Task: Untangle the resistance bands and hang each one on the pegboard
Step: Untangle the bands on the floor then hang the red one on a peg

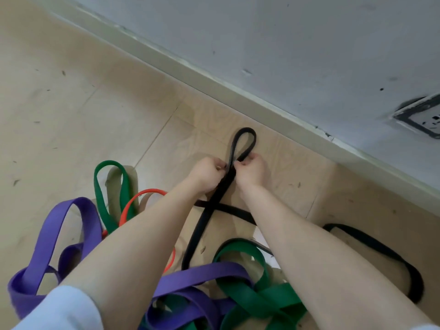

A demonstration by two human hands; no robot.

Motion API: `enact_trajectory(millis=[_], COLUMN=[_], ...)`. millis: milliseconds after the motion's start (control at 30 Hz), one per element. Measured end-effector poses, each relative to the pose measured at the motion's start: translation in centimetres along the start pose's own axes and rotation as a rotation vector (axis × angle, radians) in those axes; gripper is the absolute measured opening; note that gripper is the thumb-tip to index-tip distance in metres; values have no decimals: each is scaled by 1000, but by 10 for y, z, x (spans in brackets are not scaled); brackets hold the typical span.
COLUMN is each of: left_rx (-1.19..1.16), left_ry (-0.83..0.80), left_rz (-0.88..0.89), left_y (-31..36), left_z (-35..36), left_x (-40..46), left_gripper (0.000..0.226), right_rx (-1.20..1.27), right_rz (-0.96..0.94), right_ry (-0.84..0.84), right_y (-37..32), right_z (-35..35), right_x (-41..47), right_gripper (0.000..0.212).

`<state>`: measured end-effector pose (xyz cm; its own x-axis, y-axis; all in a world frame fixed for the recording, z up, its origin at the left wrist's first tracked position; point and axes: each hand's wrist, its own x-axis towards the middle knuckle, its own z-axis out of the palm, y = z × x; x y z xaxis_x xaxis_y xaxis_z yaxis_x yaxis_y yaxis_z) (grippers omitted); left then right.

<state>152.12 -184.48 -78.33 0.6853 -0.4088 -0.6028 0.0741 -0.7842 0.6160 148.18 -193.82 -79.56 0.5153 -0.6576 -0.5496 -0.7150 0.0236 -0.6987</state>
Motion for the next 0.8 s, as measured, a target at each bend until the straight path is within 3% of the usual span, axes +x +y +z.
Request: enact_trajectory(millis=[133, 200, 333, 467, 600, 700, 800], left_rx=[-468, -548, -855, -1146, -1420, -1525, -1637], left_ry=[30, 97, 307, 448, 515, 577, 648], left_rz=[-32, -20, -53, -27, 103, 233, 314], left_y=[-14, -16, -5, 12, 36, 51, 54], left_z=[-3, -7, -22, -68, -124, -156, -182], left_x=[-4, -11, -39, -46, -54, -67, -77], left_gripper=[9, 17, 17, 16, 19, 20, 23], right_rx=[-27, -61, 39, 45, -170, -283, -541], right_rz=[-170, -294, -354, -390, -293, -454, -706], right_ry=[-246, -349, -647, -596, -776, -669, -296], right_y=[-14, -23, -48, -55, -49, -66, -77], right_z=[-1, -1, -11, -21, -17, -13, -13], right_x=[-5, -11, -31, -51, -72, -78, -77], right_gripper=[30, 29, 39, 45, 50, 45, 30])
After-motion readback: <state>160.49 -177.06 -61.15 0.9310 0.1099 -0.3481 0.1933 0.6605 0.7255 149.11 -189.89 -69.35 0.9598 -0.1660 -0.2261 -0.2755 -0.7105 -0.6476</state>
